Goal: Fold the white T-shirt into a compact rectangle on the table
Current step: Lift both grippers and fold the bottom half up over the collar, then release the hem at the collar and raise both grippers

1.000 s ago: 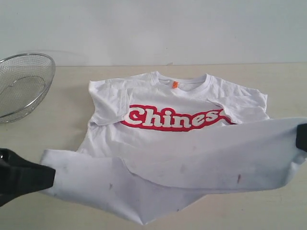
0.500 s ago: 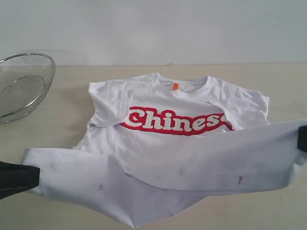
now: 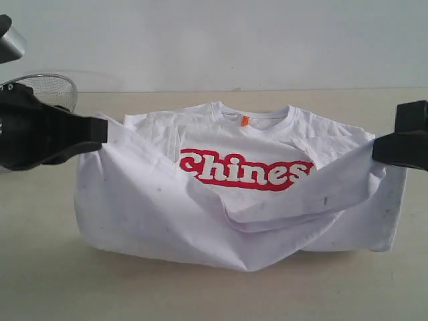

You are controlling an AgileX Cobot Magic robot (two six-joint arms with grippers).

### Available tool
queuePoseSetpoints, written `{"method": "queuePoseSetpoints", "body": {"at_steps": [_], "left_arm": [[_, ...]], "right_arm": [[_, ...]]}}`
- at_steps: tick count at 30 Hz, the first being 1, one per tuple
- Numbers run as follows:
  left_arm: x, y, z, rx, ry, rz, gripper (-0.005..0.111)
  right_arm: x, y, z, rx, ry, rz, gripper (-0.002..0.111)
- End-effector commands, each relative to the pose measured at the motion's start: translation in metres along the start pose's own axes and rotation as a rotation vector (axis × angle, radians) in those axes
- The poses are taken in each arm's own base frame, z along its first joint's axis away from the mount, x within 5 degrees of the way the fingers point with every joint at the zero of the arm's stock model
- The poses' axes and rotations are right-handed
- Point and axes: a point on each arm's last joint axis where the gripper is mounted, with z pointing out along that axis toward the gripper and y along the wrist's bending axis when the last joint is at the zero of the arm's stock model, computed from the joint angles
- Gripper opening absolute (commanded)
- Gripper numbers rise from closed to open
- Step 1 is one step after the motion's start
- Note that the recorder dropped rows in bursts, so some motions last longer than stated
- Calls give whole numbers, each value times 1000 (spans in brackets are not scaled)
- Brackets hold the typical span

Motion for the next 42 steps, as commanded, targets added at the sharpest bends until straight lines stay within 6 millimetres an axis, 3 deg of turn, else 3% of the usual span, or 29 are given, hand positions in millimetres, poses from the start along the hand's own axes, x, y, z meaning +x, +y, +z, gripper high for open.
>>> {"method": "queuePoseSetpoints", "body": {"at_steps": [1,13,19,28,35,42], "left_arm": [[-24,14,16,-63,-38,-3,5],[-68,23,68,-98,-72,34,5],[-85,24,90,-104,-79,48,5],[-103,49,111,-159,-101,42,5],[-111,58,134,-172,-92,63,5],[-112,63,162,-177,-74,67,5]], "right_arm": [[-13,-8,15,47,-42,-1,0],[-67,-17,56,109,-95,14,0],[-74,-28,75,155,-85,-2,0],[-89,-42,105,204,-100,-7,0],[-100,-52,131,226,-80,-17,0],[-102,-70,145,291,-118,-30,0]]}}
